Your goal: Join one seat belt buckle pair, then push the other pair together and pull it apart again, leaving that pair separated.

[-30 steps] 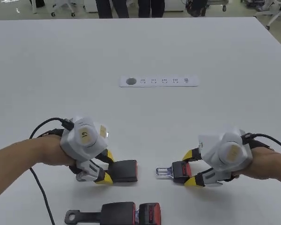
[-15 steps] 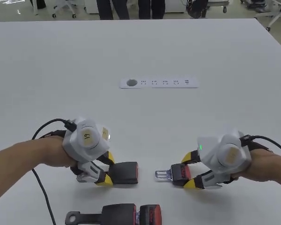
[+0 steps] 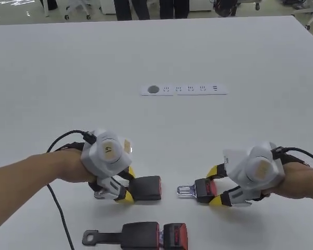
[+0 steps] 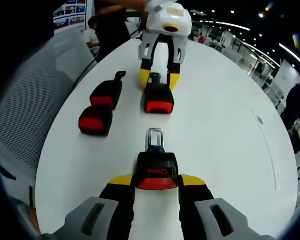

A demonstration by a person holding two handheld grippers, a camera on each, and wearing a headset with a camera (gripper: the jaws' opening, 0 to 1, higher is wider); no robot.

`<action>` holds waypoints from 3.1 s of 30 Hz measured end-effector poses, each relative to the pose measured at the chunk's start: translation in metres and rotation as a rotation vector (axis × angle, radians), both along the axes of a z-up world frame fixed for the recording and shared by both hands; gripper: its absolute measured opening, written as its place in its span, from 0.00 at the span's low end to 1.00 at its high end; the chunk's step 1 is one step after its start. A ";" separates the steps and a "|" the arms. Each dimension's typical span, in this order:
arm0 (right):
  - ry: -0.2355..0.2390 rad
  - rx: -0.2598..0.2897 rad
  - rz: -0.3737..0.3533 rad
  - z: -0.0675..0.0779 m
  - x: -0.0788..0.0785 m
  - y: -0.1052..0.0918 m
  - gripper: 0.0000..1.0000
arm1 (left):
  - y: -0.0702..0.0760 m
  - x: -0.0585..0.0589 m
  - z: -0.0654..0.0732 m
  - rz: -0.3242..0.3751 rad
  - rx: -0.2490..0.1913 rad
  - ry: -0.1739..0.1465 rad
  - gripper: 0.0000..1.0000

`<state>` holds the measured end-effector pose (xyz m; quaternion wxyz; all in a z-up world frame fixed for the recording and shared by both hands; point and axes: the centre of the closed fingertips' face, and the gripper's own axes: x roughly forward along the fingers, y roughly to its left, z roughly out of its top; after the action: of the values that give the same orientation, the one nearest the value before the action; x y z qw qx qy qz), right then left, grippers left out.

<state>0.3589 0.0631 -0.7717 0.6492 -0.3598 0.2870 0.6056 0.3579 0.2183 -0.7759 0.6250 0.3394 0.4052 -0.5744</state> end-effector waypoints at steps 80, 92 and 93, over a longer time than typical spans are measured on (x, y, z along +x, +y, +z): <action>0.004 0.039 -0.020 0.002 0.004 0.060 0.28 | 0.001 0.001 -0.003 -0.008 0.060 0.002 0.30; 0.015 0.054 -0.040 0.003 0.001 0.073 0.28 | 0.002 0.000 -0.003 0.006 0.048 0.003 0.30; 0.012 0.051 -0.039 0.003 0.001 0.074 0.28 | 0.002 0.000 -0.003 0.008 0.046 0.003 0.29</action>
<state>0.3597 0.1371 -0.7685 0.6681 -0.3339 0.2821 0.6021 0.3582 0.2205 -0.7787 0.6188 0.3511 0.4207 -0.5629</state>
